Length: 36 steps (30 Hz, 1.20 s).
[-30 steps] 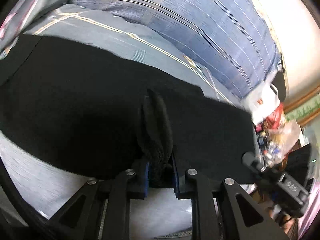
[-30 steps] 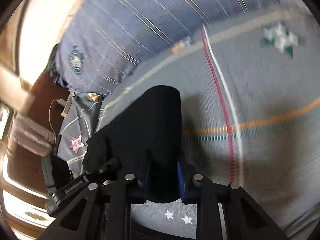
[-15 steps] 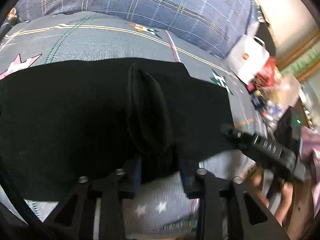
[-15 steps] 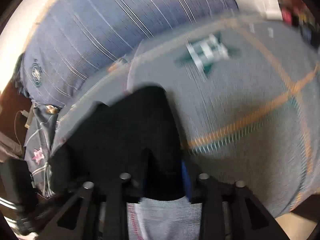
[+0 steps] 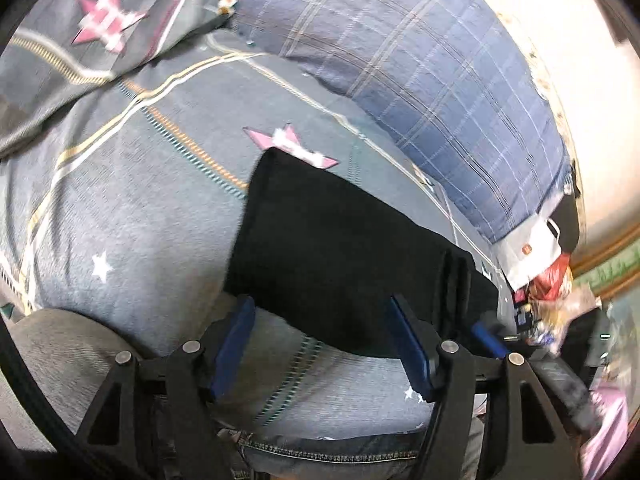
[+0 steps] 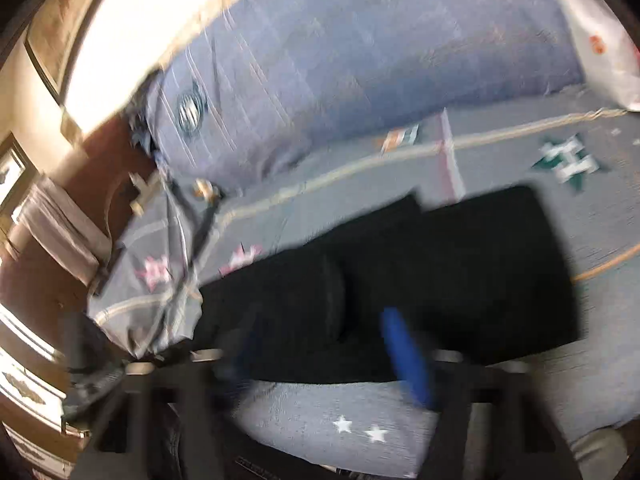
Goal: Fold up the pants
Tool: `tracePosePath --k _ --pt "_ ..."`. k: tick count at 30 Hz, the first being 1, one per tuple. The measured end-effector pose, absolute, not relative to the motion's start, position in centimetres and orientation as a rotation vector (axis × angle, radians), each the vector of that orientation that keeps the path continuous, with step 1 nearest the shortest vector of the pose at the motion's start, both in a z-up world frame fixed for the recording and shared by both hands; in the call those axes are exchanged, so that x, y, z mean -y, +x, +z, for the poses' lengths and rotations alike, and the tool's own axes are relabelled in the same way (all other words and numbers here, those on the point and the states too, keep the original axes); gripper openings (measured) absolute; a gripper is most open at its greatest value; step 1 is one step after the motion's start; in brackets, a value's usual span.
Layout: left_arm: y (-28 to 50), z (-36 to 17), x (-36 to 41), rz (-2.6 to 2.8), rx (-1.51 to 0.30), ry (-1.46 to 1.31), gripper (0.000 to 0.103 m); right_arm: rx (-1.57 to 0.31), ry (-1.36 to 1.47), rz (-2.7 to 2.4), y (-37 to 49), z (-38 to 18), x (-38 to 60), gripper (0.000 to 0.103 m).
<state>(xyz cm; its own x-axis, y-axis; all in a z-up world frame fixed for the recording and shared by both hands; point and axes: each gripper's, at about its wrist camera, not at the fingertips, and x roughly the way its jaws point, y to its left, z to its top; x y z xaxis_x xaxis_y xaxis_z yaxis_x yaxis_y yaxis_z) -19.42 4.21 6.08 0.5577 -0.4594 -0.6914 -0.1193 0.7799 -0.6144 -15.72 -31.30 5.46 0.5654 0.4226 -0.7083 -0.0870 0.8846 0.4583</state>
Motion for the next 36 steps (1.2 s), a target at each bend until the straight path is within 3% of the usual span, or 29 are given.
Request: tracePosePath --k 2,4,11,12,13,14,18,21,22,23,24,36 --pt "-19.1 5.1 -4.0 -0.222 -1.011 -0.707 0.068 -1.034 0.369 0.267 -13.7 2.9 30.1 0.039" --pt "-18.6 4.6 -4.2 -0.211 -1.045 -0.727 0.068 -0.999 0.373 0.264 -14.0 3.4 30.3 0.034" --pt "-16.3 3.4 -2.3 -0.16 -1.065 -0.754 0.067 -0.889 0.4 0.355 -17.7 7.0 29.8 0.034" --pt "-15.8 3.4 -1.8 -0.142 -1.069 -0.729 0.063 -0.903 0.435 0.362 -17.5 6.4 29.1 0.034" --pt "-15.8 3.6 -1.5 -0.092 -1.074 -0.687 0.043 -0.922 0.472 0.374 -17.4 5.8 29.5 0.034" --pt "-16.1 3.7 -1.7 -0.09 -1.071 -0.669 0.03 -0.942 0.507 0.376 -17.3 5.2 29.7 0.034" --pt "-15.9 3.7 -1.5 -0.114 -1.062 -0.688 0.026 -0.981 0.544 0.362 -17.1 3.8 30.5 0.034" --pt "-15.5 3.2 -1.7 -0.112 -1.068 -0.718 0.032 -0.981 0.572 0.373 -17.0 3.8 31.4 0.035" --pt "-15.5 3.4 -1.8 -0.112 -1.067 -0.711 0.03 -0.98 0.584 0.375 -16.9 3.8 31.7 0.045" --pt "-15.3 3.8 -1.5 -0.111 -1.066 -0.692 0.019 -0.974 0.605 0.378 -16.9 3.6 32.0 0.064" --pt "-15.3 4.3 -1.3 -0.114 -1.056 -0.676 0.017 -0.962 0.624 0.379 -17.0 3.6 32.2 0.071" --pt "-19.1 16.4 8.7 -0.288 -0.717 -0.31 0.013 -0.813 0.775 0.486 -17.2 8.1 38.8 0.073"
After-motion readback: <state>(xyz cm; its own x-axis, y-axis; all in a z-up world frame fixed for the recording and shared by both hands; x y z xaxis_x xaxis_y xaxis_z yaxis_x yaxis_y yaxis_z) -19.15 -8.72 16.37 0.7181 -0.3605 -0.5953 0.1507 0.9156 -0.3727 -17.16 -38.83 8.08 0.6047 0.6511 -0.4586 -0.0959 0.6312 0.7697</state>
